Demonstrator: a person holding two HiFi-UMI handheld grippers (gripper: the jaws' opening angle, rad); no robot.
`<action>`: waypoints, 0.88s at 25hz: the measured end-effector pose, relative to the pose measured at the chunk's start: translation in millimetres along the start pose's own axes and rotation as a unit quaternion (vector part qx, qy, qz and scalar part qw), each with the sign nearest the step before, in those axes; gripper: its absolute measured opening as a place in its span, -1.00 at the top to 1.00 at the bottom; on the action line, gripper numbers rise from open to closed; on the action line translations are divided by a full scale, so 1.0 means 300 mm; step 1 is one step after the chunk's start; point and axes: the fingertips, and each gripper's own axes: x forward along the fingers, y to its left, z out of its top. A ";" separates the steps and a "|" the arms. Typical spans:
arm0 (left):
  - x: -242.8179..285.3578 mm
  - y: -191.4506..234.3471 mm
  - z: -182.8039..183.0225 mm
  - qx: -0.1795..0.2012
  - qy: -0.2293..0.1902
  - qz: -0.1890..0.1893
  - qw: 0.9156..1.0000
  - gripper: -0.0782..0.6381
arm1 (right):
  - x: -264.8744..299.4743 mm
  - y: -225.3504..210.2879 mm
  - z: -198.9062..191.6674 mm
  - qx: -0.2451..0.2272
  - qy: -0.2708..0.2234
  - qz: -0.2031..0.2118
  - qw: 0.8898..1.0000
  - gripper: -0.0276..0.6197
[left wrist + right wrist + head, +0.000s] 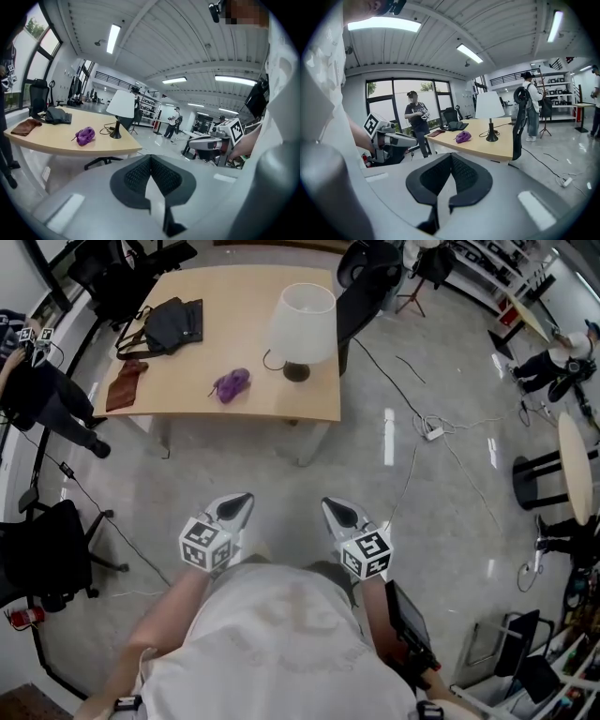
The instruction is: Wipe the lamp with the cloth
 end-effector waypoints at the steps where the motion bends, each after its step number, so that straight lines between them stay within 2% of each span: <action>1: 0.000 0.013 -0.005 -0.001 0.002 -0.001 1.000 0.78 | 0.017 0.006 0.003 -0.002 0.002 -0.001 1.000 0.88; 10: 0.051 0.109 -0.031 -0.024 0.020 0.015 0.999 0.78 | 0.134 -0.028 0.023 -0.002 0.020 0.012 1.000 0.88; 18: 0.191 0.195 0.066 -0.018 0.023 0.047 0.998 0.78 | 0.263 -0.184 0.065 -0.002 0.011 0.044 0.999 0.88; 22: 0.312 0.215 0.123 -0.010 0.031 0.048 0.998 0.78 | 0.327 -0.307 0.099 0.000 0.007 0.049 0.999 0.88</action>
